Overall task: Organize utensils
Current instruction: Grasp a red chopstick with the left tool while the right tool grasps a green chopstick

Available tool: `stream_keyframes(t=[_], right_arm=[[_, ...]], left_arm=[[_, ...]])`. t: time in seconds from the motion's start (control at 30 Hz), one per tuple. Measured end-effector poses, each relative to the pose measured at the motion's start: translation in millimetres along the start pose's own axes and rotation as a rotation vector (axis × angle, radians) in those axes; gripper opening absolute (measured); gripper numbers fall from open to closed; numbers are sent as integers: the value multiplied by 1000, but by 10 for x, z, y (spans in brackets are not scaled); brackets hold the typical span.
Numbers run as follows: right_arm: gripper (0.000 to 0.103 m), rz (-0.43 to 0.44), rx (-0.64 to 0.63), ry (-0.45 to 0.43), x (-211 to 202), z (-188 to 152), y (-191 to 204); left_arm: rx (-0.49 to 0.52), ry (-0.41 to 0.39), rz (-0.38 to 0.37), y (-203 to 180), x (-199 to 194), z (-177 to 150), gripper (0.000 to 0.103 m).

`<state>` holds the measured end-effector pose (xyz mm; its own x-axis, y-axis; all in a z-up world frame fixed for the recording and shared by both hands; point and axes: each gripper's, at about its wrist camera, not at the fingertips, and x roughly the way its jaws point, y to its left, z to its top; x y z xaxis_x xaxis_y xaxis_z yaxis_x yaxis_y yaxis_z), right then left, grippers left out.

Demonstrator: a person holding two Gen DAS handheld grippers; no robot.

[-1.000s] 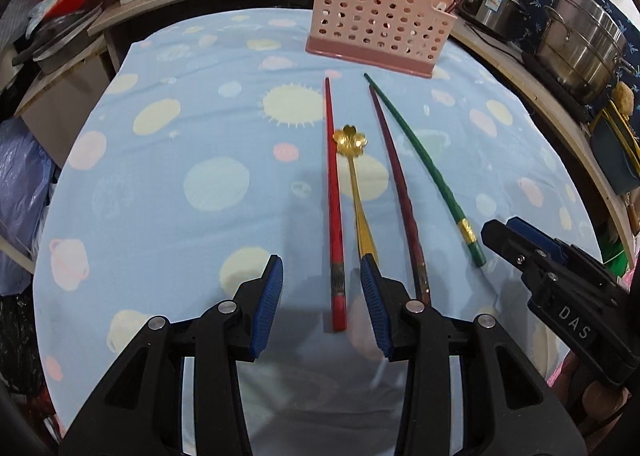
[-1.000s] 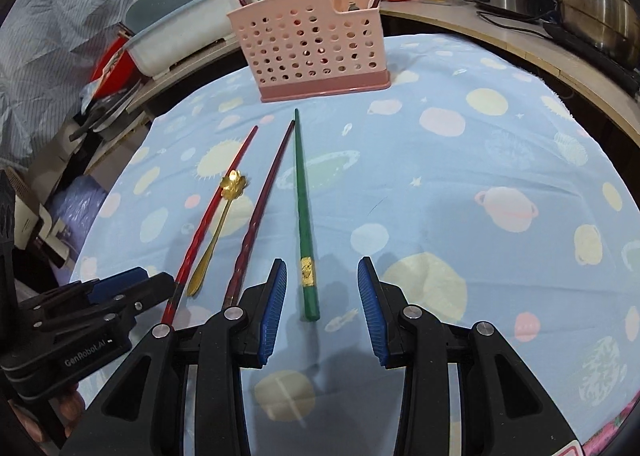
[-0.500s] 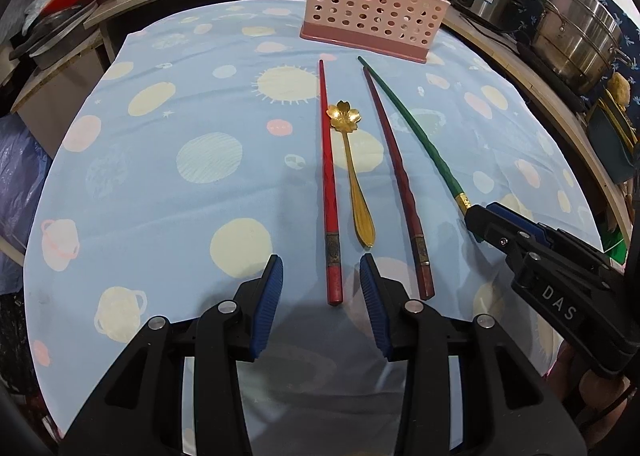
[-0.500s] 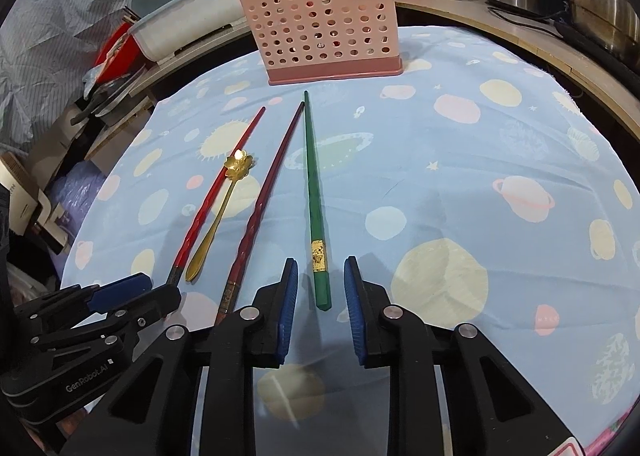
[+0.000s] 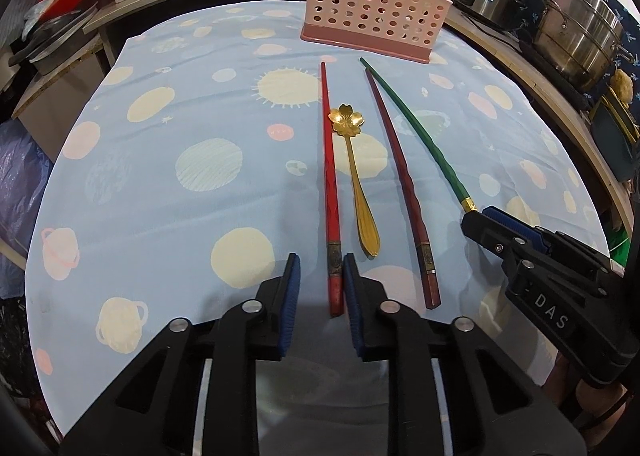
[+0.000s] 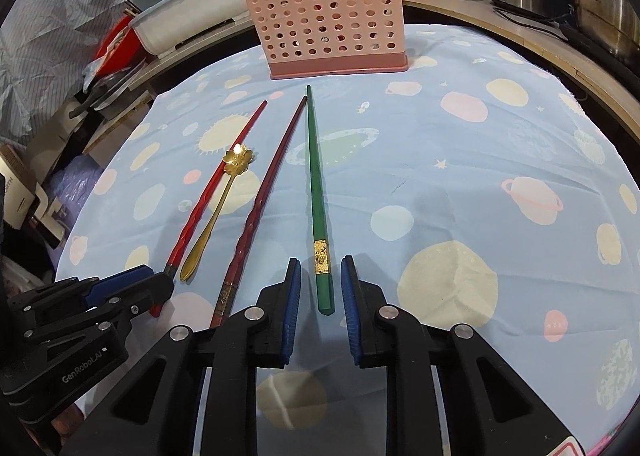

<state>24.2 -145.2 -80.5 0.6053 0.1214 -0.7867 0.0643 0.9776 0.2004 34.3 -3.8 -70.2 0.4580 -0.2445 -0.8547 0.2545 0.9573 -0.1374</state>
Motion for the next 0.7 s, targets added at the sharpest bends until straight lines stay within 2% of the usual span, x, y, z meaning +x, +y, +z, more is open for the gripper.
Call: stream_keyframes(t=[0.13, 0.2, 0.3, 0.7], right_arm=[[18, -5, -5, -4, 9, -2, 12], [13, -7, -9, -4, 16, -2, 19], [8, -3, -9, -2, 20, -4, 17], [8, 9, -3, -13, -66, -40, 7]], left_arm=[[2, 1, -7, 0, 6, 0, 11], [4, 2, -11, -6, 9, 1, 8], [6, 2, -14, -18, 7, -3, 7], [-4, -12, -32, -7, -97, -8, 7]])
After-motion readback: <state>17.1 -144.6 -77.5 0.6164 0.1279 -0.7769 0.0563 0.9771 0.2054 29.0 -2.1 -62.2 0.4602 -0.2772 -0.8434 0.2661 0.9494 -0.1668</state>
